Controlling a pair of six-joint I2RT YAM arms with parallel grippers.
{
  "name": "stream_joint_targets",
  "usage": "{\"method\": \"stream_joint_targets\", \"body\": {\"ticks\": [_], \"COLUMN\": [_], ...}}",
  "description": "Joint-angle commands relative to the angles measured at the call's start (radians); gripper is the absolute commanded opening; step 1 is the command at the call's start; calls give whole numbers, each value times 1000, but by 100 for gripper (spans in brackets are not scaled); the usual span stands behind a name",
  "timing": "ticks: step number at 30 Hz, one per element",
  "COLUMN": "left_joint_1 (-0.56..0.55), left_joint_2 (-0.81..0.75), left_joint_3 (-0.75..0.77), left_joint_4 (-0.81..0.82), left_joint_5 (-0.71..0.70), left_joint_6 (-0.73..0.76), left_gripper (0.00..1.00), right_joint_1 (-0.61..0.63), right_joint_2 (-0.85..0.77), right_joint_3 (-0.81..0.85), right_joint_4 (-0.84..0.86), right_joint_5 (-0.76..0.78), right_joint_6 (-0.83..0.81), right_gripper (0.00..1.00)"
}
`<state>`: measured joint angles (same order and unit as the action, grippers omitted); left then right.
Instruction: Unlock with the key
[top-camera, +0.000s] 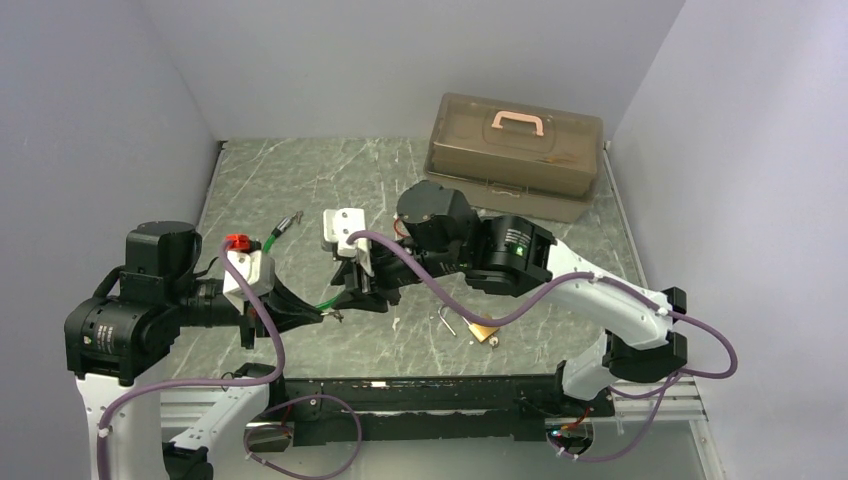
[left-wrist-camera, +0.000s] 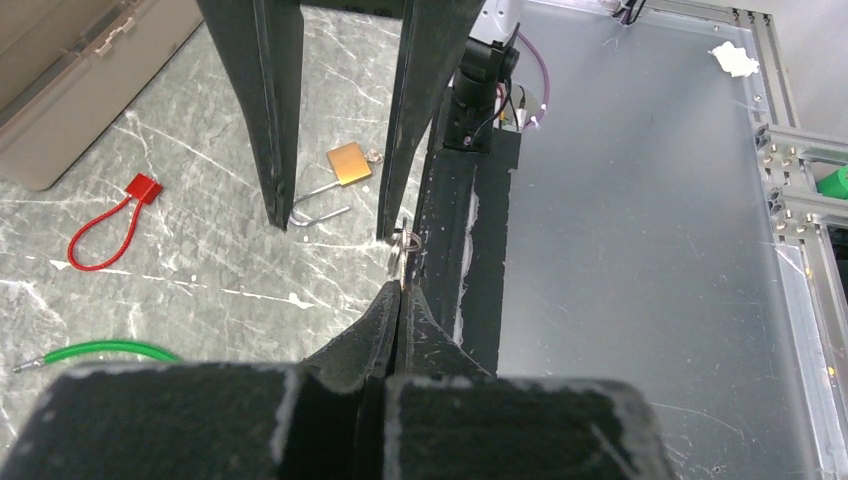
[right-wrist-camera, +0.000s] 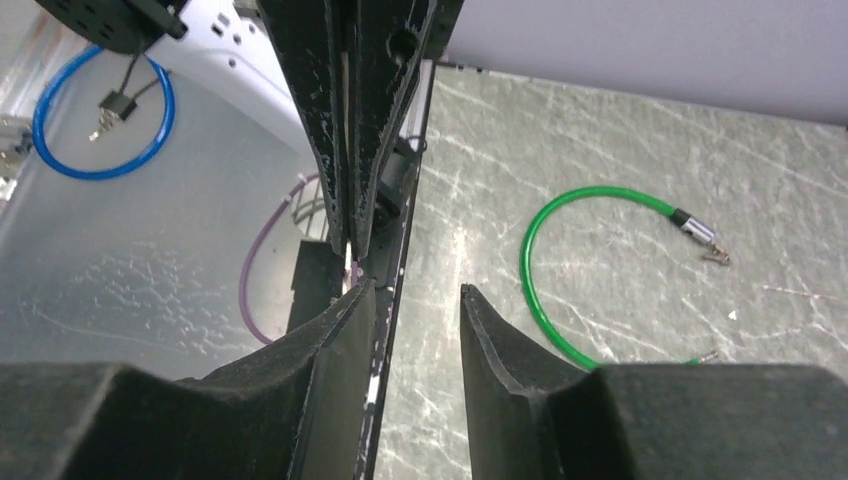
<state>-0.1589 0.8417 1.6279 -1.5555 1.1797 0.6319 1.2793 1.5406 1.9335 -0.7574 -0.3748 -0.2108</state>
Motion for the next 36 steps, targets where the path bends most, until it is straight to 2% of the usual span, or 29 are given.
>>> {"method": "stream_joint_targets", "body": {"ticks": [1, 8, 12, 16, 28, 34, 36], "left_joint_1": [-2, -1, -2, -2, -2, -2, -2], "left_joint_2": [8, 5, 5, 8, 17, 20, 20], "left_joint_3": [18, 13, 16, 21, 37, 47, 49], "left_joint_4": [-12, -18, -17, -17, -18, -18, -17], "left_joint_5": [10, 4, -4, -8, -19, -17, -15], "left_joint_6": [28, 40, 40, 40, 36, 34, 34], "left_gripper": [0, 0, 0, 0, 0, 0, 0], "right_joint_1": [-6, -9, -11, -11, -11, -11, -10], "right_joint_2": [-59, -82, -63, -8, 21, 11, 0], "right_joint_3": [15, -31, -11, 35, 33, 21, 11], "right_joint_4": [96, 136, 115, 45, 24, 23, 35], "right_joint_5": [-43, 13, -75, -126, -184, -126, -102], "right_joint_6": [33, 48, 63, 64, 68, 61, 62], "right_gripper": [38, 36, 35, 27, 26, 0, 0]}}
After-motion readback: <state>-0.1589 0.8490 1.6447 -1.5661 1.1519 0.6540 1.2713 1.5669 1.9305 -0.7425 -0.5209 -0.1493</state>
